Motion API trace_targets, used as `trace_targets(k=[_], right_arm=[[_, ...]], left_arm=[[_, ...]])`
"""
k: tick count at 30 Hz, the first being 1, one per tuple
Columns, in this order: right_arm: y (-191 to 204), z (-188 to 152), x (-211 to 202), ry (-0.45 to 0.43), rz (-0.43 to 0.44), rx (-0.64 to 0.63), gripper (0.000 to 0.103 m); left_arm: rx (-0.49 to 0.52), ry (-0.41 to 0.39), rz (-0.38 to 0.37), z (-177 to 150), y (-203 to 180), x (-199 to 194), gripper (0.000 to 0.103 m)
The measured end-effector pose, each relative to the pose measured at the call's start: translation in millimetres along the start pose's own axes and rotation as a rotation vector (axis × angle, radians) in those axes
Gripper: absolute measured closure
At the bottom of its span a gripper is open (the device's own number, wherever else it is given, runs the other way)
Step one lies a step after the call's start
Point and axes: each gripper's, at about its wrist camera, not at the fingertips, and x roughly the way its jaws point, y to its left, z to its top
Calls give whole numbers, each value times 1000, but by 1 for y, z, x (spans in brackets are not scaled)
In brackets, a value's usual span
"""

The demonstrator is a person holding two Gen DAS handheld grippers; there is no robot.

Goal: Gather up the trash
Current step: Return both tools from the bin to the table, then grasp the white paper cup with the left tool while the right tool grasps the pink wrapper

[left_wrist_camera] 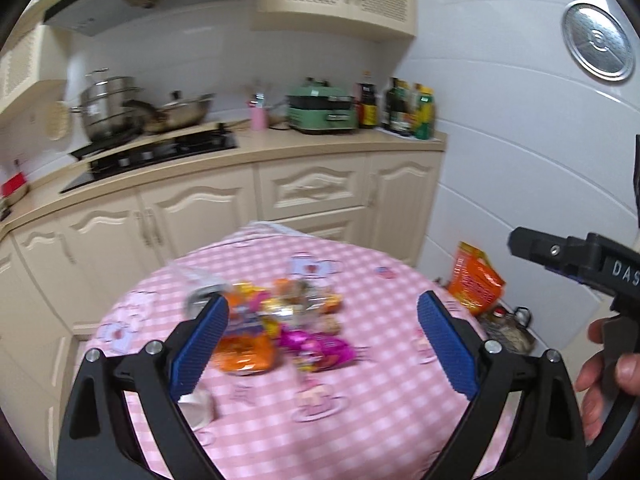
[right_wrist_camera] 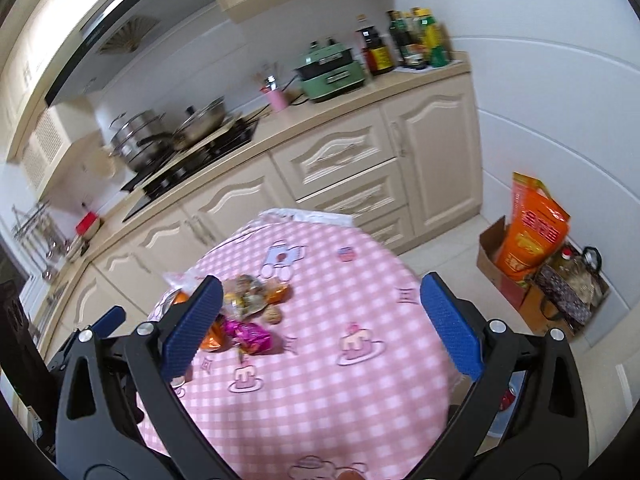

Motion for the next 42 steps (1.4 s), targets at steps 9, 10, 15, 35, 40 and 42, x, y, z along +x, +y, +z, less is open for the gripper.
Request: trace_targets(k=[9, 10, 15, 35, 40, 42], right_arm=[[40, -19, 42, 98, 29, -86, 6], [42, -22, 49, 116, 30, -92, 6], [52, -37, 81, 197, 32, -137, 6], [81, -78, 185, 392, 74, -255, 26], [81, -81, 178, 398, 102, -267, 63], [77, -82, 169, 392, 109, -265, 64]], left_arm=[[-88, 75, 161, -37, 83, 6, 10], [-96, 87, 173, -41, 90, 9, 10], [-144, 159, 233, -63, 121, 28, 10], [-168, 281, 153, -91, 140, 97, 38], [-172, 273, 123, -92, 143, 92, 48], [-175, 273, 114, -93, 144, 88, 49]])
